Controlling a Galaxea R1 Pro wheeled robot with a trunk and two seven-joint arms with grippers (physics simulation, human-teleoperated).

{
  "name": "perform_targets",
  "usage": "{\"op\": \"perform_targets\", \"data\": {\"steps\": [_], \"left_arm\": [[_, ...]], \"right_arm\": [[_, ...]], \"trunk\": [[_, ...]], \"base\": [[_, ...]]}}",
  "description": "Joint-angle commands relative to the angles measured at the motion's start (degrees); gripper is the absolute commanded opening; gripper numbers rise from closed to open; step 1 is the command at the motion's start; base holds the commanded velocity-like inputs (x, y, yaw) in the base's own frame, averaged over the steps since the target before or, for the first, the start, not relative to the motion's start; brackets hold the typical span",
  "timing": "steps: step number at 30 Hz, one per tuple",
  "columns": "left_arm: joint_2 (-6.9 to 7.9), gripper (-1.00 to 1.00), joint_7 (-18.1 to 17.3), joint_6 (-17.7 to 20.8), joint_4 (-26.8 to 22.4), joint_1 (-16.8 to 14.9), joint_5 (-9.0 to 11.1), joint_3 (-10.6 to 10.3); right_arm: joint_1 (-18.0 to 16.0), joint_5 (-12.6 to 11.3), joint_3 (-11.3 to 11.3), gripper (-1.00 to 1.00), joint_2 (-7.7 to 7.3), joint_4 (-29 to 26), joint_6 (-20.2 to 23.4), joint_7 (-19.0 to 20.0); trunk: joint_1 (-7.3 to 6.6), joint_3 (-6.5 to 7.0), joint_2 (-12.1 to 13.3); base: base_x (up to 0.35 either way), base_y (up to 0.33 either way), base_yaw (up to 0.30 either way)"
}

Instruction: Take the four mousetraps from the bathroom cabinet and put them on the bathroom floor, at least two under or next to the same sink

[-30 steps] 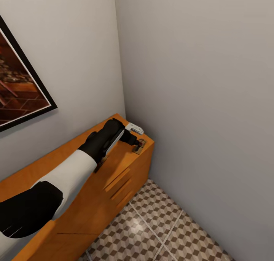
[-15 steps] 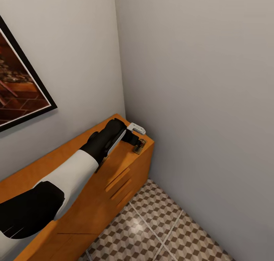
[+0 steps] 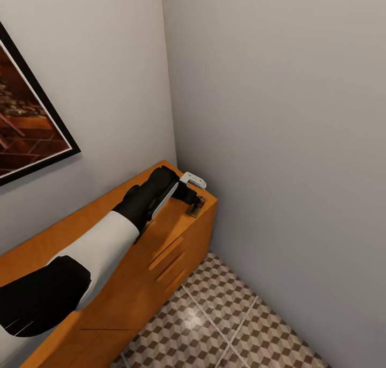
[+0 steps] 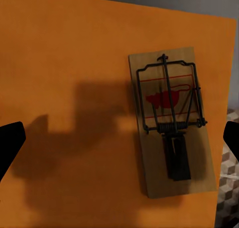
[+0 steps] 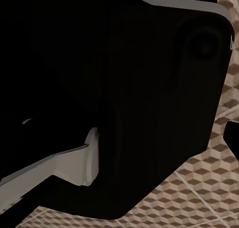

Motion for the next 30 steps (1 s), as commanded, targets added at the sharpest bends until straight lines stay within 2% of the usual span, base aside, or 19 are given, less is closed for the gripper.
{"op": "perform_targets", "data": {"steps": [1,30], "left_arm": [[0.01,1.0,0.06,0.24,-0.03,-0.06,0.2,-0.1],[-0.01,1.0,0.05,0.16,-1.95,-0.06,0.2,-0.11]], "right_arm": [[-0.04,-0.6,0.45,1.0,0.0,0.09,-0.23,0.17],[-0.04,-0.6,0.52,1.0,0.13,0.06,-0.31,0.17]], "trunk": [[0.03,-0.08,-0.09],[0.03,-0.08,-0.09]], "base": [[0.0,0.0,0.0],[0.0,0.0,0.0]]}}
